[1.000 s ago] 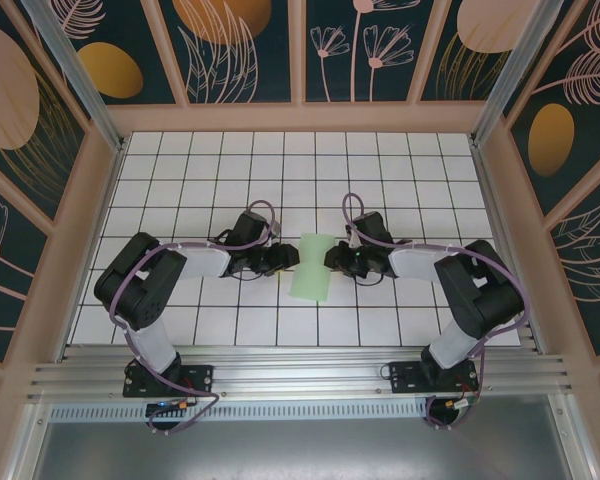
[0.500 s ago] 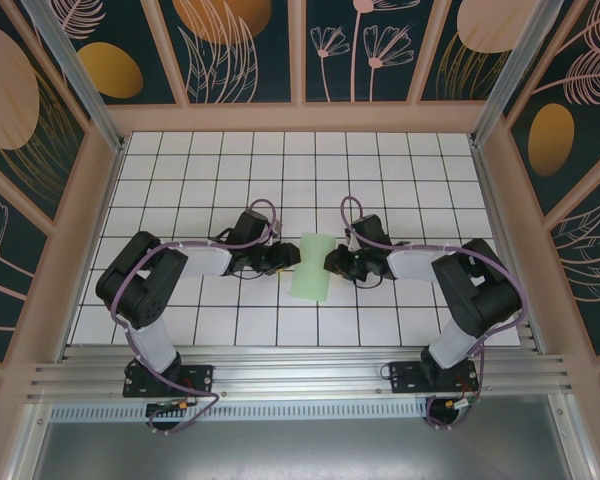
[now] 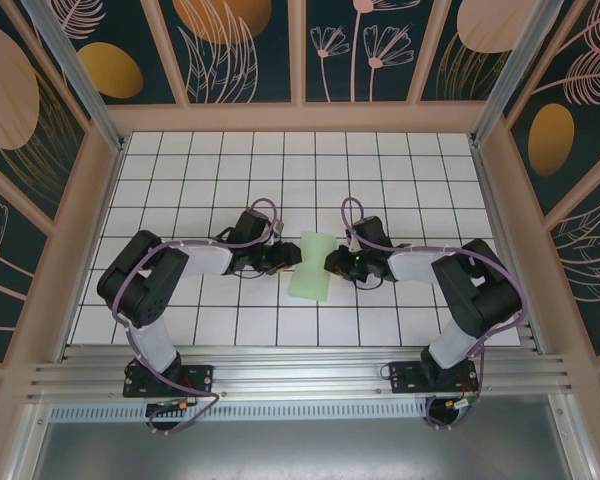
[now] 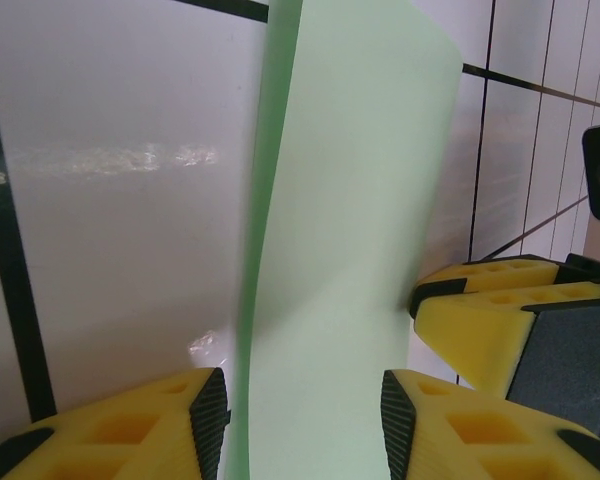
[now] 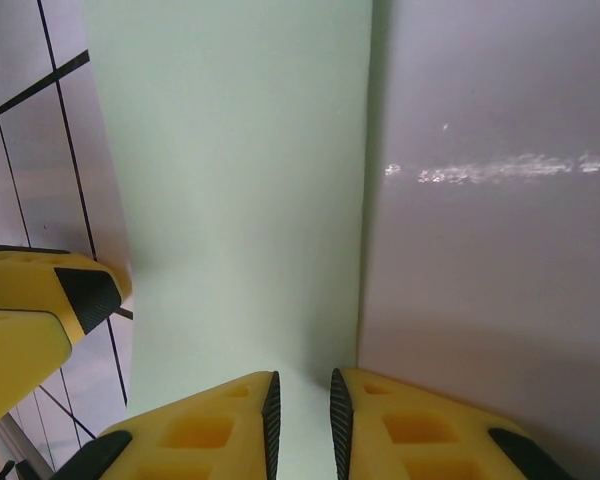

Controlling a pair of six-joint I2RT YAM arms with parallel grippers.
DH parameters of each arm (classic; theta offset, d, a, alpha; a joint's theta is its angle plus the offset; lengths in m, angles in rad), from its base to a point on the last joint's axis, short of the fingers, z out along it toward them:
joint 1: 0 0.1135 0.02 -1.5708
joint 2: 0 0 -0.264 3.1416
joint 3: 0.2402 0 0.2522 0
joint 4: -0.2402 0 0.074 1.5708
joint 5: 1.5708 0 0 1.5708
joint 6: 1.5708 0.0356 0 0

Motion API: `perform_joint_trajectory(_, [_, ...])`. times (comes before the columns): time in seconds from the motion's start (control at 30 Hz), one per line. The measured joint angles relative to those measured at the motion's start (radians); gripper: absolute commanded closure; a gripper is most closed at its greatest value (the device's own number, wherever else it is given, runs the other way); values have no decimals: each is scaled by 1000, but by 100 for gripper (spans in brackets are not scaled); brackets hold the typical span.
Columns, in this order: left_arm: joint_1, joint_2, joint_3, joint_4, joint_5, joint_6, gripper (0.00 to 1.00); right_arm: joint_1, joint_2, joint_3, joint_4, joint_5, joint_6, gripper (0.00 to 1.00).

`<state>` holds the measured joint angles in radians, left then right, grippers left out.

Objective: Fold a paper plane with a square sheet of paper (pick it up from the middle)
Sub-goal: Fold the second fold of the triangle at the center of the table.

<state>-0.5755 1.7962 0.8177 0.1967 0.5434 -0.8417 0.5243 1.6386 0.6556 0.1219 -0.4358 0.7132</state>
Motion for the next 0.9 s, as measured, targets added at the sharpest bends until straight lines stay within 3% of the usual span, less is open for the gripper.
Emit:
perform_joint_trajectory(0.37, [0, -50, -51, -29, 1, -14, 50, 0, 0, 0, 2, 0, 0, 75])
perform_joint_trajectory(0.9, [-1, -60, -78, -17, 89, -32, 52, 0, 0, -2, 5, 0, 0, 75])
